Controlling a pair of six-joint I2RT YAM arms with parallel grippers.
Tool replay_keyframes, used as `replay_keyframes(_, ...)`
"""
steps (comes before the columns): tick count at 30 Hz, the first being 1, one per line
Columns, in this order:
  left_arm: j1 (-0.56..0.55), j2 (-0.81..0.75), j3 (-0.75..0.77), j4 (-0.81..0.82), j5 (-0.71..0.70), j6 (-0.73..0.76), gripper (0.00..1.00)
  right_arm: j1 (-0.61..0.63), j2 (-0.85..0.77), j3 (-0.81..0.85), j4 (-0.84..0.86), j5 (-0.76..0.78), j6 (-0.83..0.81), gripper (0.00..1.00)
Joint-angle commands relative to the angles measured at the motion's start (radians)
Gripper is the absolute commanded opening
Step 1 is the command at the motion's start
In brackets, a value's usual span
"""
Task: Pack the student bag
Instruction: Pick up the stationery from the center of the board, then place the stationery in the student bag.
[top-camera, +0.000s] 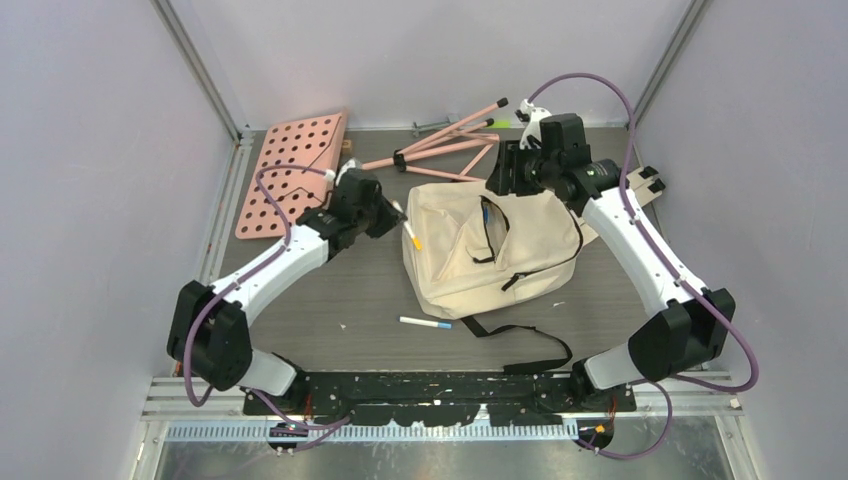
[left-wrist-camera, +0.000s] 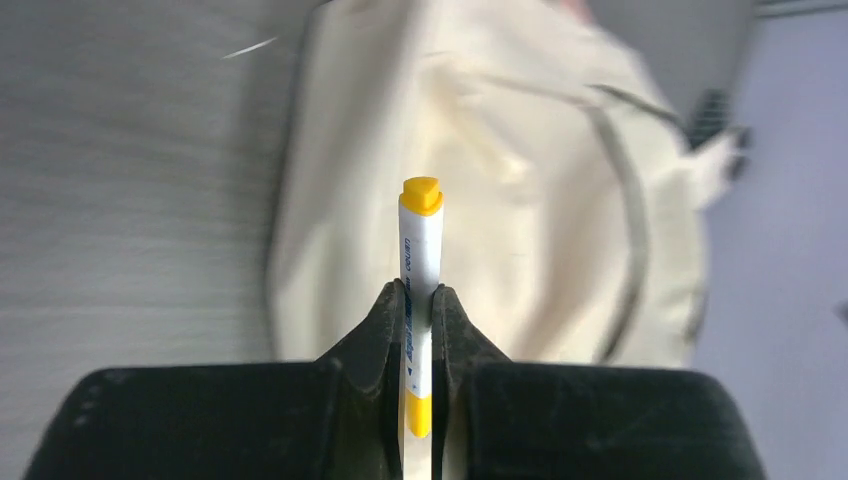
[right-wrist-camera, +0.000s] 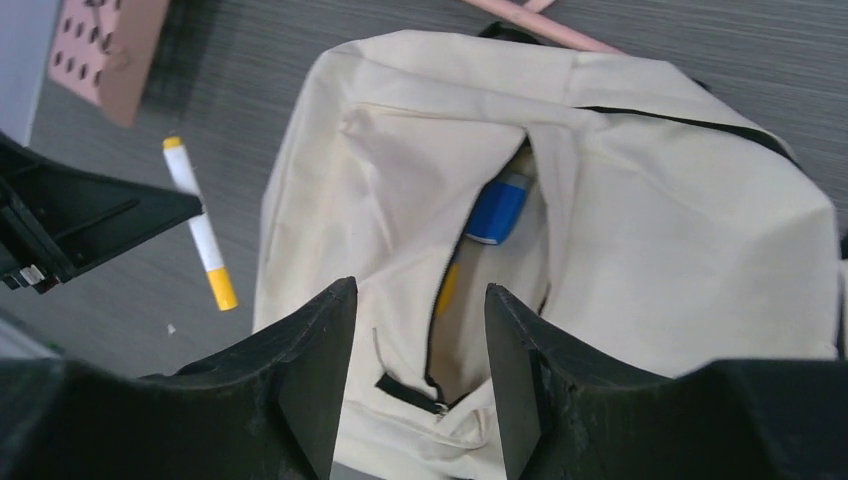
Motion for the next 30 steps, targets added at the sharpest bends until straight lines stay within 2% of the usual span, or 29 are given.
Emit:
replay_keyframes(1,-0.036,-0.05,0.09,0.212,0.079,0.057,0.0,0.019,0.051,0.084,-0.061,-0.307,-0.022,0.56)
replay_keyframes(5,-0.046,-0.016,0.104,0.424,0.226,0.024,0.0,0.048,0.062,0.077,-0.021,-0.405,0.021,0.57)
replay_keyframes(10,-0.073,0.009,0.111,0.552,0.305,0.003,0.0,0.062,0.079,0.054,0.006,-0.482,0.079,0.58)
replay_keyframes(19,-0.084,-0.013,0.072,0.605,0.32,-0.021,0.0,0.092,0.078,0.019,0.034,-0.47,0.113,0.55)
replay_keyframes(21,-0.086,-0.012,0.073,0.608,0.32,-0.022,0.0,0.094,0.08,0.019,0.05,-0.47,0.122,0.5)
replay_keyframes(24,-0.089,-0.006,0.076,0.608,0.319,-0.023,0.0,0.094,0.082,0.021,0.064,-0.473,0.131,0.31)
replay_keyframes(25,-0.089,-0.003,0.075,0.608,0.32,-0.025,0.0,0.094,0.082,0.02,0.067,-0.474,0.133,0.21)
replay_keyframes(26,-0.089,0.0,0.076,0.61,0.321,-0.025,0.0,0.094,0.082,0.02,0.068,-0.47,0.135,0.16)
replay_keyframes(27,-0.09,0.003,0.078,0.61,0.324,-0.022,0.0,0.094,0.08,0.018,0.068,-0.463,0.136,0.06)
replay_keyframes(28,-0.089,0.006,0.079,0.61,0.327,-0.015,0.01,0.094,0.077,0.015,0.068,-0.441,0.142,0.03)
replay_keyframes(30,-0.089,0.012,0.088,0.603,0.342,0.023,0.23,0.094,0.07,0.015,0.064,-0.396,0.148,0.01)
